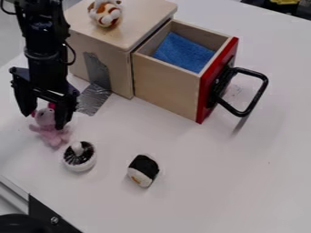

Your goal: Move the toy inside the drawer

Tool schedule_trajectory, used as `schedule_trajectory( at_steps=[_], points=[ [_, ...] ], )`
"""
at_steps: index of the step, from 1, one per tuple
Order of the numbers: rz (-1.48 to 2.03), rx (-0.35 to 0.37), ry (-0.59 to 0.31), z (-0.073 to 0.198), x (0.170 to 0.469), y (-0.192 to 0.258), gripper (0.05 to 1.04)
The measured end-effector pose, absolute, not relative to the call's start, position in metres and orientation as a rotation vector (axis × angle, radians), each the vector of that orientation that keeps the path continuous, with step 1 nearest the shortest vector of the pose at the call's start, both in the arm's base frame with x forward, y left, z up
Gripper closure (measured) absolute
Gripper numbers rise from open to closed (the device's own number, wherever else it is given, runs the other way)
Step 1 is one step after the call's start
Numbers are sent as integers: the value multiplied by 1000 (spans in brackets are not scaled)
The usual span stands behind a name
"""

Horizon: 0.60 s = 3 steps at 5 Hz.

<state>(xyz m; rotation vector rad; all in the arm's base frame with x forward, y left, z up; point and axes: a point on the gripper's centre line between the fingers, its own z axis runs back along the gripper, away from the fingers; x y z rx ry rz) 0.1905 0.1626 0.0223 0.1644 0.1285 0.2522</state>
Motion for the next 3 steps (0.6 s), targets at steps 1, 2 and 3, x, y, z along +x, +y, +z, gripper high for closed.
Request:
schedule_trajectory(
  at_steps=[1, 2, 3],
  points=[
    [303, 139, 169, 4, 190, 173, 85],
    [315, 135, 183, 0, 189, 177, 126],
    [319, 124, 195, -2, 184, 172, 377]
  ],
)
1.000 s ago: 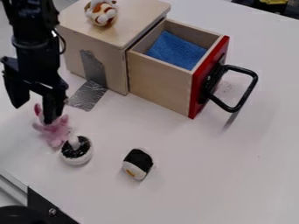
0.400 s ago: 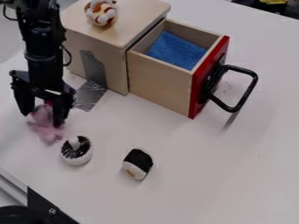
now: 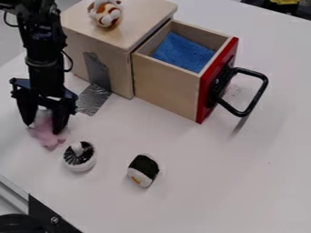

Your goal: Move the toy inside the drawer

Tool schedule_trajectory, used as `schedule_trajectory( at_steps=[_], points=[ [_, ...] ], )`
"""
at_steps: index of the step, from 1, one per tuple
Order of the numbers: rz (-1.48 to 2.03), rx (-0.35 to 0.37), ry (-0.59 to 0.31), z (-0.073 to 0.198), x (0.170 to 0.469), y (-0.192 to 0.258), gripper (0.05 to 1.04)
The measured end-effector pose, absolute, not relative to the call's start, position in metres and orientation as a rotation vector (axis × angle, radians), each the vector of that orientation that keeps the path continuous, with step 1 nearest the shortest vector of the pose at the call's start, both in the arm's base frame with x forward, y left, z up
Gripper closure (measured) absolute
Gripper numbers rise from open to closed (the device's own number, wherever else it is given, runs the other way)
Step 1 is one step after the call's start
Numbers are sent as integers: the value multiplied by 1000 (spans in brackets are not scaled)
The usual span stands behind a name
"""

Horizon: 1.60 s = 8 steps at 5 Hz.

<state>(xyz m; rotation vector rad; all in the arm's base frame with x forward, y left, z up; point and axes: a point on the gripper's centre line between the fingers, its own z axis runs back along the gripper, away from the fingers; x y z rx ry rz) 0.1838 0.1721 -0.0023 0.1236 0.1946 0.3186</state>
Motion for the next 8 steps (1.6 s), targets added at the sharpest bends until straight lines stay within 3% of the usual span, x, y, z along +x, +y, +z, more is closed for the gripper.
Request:
schedule_trajectory(
  at_steps=[1, 2, 3, 4, 6, 7, 8],
  points=[
    [303, 81, 218, 15, 174, 149, 582],
    [206, 83, 122, 65, 202, 118, 652],
    [105, 66, 62, 107, 239, 85, 676],
    [-15, 91, 3, 125, 283, 60, 677],
    [-65, 122, -45, 127, 370, 61, 677],
    [-79, 107, -31, 115, 388, 62, 626],
    [-86, 60, -33, 115, 397, 55, 285]
  ],
)
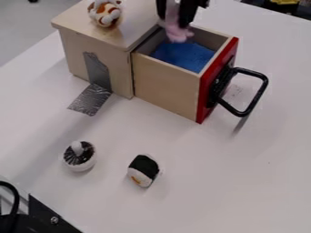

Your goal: Move the toy inside the drawer

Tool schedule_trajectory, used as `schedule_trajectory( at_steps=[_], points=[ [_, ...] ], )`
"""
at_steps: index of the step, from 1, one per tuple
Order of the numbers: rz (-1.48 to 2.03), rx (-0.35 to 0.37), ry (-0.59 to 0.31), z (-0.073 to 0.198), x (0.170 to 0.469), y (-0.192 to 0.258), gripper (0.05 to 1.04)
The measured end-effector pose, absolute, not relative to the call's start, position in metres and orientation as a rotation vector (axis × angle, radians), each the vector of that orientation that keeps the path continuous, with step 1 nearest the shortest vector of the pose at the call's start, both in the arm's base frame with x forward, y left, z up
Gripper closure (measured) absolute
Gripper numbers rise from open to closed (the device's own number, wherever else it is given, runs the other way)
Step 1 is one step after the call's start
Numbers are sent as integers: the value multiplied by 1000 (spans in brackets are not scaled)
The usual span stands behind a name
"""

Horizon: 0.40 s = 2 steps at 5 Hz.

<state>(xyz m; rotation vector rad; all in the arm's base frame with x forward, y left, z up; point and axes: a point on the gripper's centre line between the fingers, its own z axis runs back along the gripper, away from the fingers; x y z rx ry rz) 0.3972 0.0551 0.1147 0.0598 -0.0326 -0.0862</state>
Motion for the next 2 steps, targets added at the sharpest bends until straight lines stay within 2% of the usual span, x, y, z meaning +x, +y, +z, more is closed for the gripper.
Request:
schedule_trajectory(
  at_steps=[1, 2],
  points=[
    [-105, 12, -6, 117, 395, 44, 87],
    [-134, -11, 23, 120, 389, 29, 83]
  ],
)
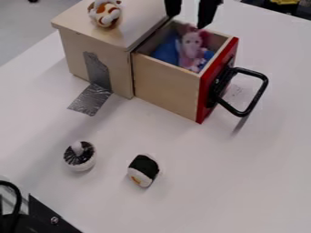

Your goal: Move the toy inside the drawer

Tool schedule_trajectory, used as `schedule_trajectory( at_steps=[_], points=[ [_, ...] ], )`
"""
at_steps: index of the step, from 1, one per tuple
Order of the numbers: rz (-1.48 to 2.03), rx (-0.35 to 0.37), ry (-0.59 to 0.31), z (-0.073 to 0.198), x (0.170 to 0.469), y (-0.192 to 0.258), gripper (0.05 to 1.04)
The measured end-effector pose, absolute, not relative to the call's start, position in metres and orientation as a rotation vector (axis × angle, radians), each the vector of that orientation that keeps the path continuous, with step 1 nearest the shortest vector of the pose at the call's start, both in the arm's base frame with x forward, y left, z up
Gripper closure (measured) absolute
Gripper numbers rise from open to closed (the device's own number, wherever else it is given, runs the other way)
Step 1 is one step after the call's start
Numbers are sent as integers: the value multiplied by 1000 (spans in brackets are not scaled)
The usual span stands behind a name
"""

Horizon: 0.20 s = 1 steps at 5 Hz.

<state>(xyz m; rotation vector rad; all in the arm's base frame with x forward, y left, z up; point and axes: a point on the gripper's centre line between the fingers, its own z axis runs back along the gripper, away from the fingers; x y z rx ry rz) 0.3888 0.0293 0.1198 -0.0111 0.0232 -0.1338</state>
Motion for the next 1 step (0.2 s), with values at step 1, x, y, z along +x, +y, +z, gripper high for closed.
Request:
schedule_trajectory(
  at_steps=[1],
  points=[
    [-113, 6, 12, 147, 372, 28, 83]
  ],
)
